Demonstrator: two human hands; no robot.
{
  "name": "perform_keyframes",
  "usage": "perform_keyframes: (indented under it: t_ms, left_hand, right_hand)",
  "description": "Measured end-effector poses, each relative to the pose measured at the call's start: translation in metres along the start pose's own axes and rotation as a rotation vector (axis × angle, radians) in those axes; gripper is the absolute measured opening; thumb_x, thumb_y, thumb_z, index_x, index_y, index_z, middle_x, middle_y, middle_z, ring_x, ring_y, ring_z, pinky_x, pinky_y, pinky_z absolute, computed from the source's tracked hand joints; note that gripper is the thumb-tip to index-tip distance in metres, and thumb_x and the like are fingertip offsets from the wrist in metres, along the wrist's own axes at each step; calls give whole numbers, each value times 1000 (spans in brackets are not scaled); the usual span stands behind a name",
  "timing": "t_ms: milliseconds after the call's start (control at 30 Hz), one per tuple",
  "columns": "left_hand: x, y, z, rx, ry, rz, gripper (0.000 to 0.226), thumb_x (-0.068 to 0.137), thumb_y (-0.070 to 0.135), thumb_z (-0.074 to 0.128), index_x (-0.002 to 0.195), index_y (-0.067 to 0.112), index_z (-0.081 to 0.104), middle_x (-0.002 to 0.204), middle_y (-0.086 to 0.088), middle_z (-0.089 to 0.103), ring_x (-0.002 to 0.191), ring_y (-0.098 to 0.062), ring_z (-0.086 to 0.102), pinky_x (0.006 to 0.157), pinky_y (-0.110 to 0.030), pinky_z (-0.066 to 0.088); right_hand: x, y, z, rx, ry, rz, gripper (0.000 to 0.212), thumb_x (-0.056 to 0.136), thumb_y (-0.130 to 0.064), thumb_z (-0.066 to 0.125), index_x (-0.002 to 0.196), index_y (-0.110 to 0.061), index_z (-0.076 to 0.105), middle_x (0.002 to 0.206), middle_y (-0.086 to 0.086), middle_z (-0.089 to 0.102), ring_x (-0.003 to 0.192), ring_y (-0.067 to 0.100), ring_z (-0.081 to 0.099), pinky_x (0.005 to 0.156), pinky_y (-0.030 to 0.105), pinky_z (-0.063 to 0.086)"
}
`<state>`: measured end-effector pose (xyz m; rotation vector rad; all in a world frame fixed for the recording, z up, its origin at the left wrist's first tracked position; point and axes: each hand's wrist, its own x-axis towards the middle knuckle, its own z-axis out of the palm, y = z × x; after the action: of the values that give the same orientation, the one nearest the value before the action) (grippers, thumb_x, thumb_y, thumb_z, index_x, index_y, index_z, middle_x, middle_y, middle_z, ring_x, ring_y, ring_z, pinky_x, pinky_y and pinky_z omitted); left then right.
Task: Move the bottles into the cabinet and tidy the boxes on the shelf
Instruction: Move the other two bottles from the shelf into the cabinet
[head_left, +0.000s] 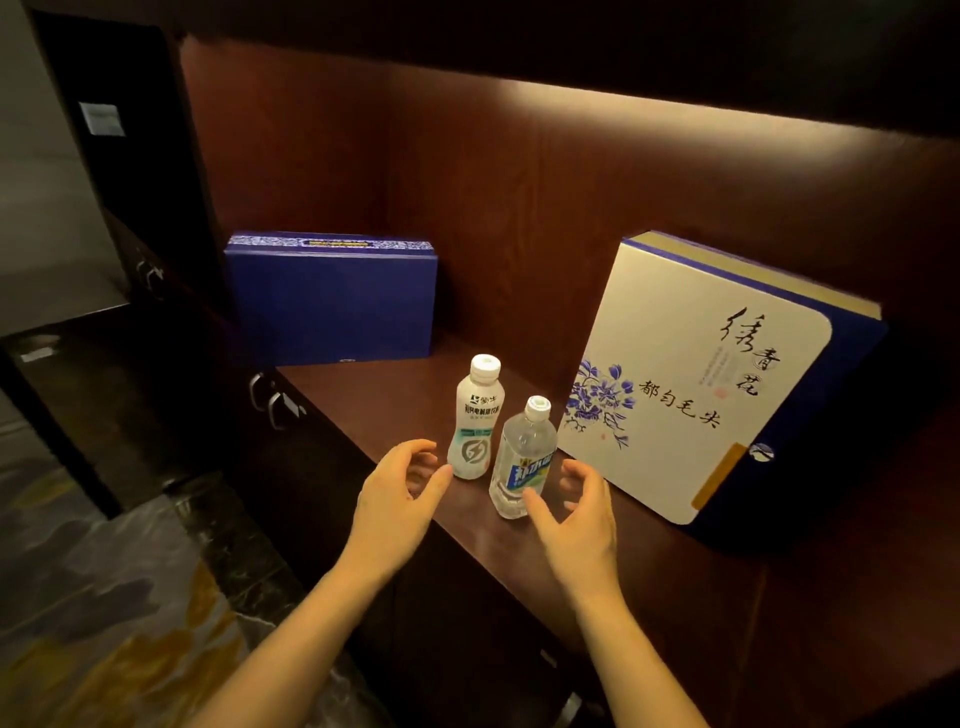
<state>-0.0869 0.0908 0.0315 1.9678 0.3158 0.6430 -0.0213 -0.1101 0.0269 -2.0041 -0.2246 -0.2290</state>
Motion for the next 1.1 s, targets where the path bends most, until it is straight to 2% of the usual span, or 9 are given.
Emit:
perform_keyframes:
  t_ms: [167, 267, 400, 467, 533, 633, 767, 967, 1100]
  left_hand:
    - [53, -24, 37, 45, -25, -53, 58, 84, 40, 74, 135, 22, 52, 125, 8, 57, 107, -4, 58, 90, -27, 51]
    - [75, -38, 57, 48, -62, -105, 77, 80, 40, 79, 144, 18, 43, 137, 2, 51, 120, -10, 53, 96, -28, 46]
    - [92, -51, 74, 19, -124, -146, 90, 76, 40, 82, 149, 19, 35, 150, 0, 45, 134, -16, 46, 109, -43, 42]
    - [98, -54, 81, -20, -148, -151, 88, 75, 39, 83, 148, 24, 37, 149, 3, 47, 135, -15, 46, 109, -44, 43]
    - [103, -54, 86, -44, -151, -146, 81, 73, 38, 83, 142, 30, 41, 142, 9, 52, 128, -11, 51, 104, -36, 46]
    - [108, -52, 91, -45, -156, -133, 67, 75, 35, 82, 131, 38, 44, 123, 19, 57, 115, -5, 56, 88, -18, 45]
    - [109, -53, 91, -29, -148, -112, 55, 76, 32, 82, 121, 32, 50, 117, 16, 60, 112, -9, 60, 87, -22, 48]
    - [91, -53, 72, -7, -120, -123, 59, 71, 38, 83, 122, 28, 57, 117, 13, 66, 109, -9, 62, 93, -36, 53]
    - [72, -41, 53, -3, -116, -108, 57, 71, 42, 83, 121, 32, 57, 113, 20, 65, 105, -1, 60, 89, -30, 51]
  right_hand:
    - [40, 21, 23, 23, -60, 99, 93, 74, -37, 87, 150, -21, 37, 149, -3, 42, 133, 12, 45, 104, 28, 43]
    - [53, 32, 35, 39, -106, 99, 101, 69, -38, 90, 152, -23, 34, 149, -5, 40, 127, 3, 41, 101, 22, 38]
    - [61, 39, 47, 67, -150, 104, 100, 65, -36, 92, 148, -30, 36, 143, -10, 45, 126, 4, 48, 96, 13, 39]
    - [64, 41, 51, 71, -149, 120, 94, 65, -36, 91, 144, -34, 39, 138, -12, 52, 123, 4, 53, 92, 5, 38]
    - [67, 43, 53, 63, -135, 127, 86, 65, -38, 90, 137, -40, 42, 129, -15, 58, 114, 2, 57, 81, -4, 38]
    - [68, 43, 53, 53, -126, 139, 81, 64, -41, 89, 130, -45, 42, 120, -21, 60, 104, -3, 58, 76, -5, 40]
    - [67, 43, 48, 53, -122, 149, 79, 65, -38, 90, 133, -39, 49, 112, -24, 62, 96, -13, 59, 77, -3, 41]
    - [57, 37, 36, 17, -66, 109, 72, 64, -40, 90, 125, -41, 53, 114, -19, 66, 100, -3, 61, 86, 11, 46]
    - [42, 21, 24, 24, -39, 91, 75, 62, -43, 90, 129, -31, 58, 117, -14, 70, 106, 5, 66, 92, 23, 51]
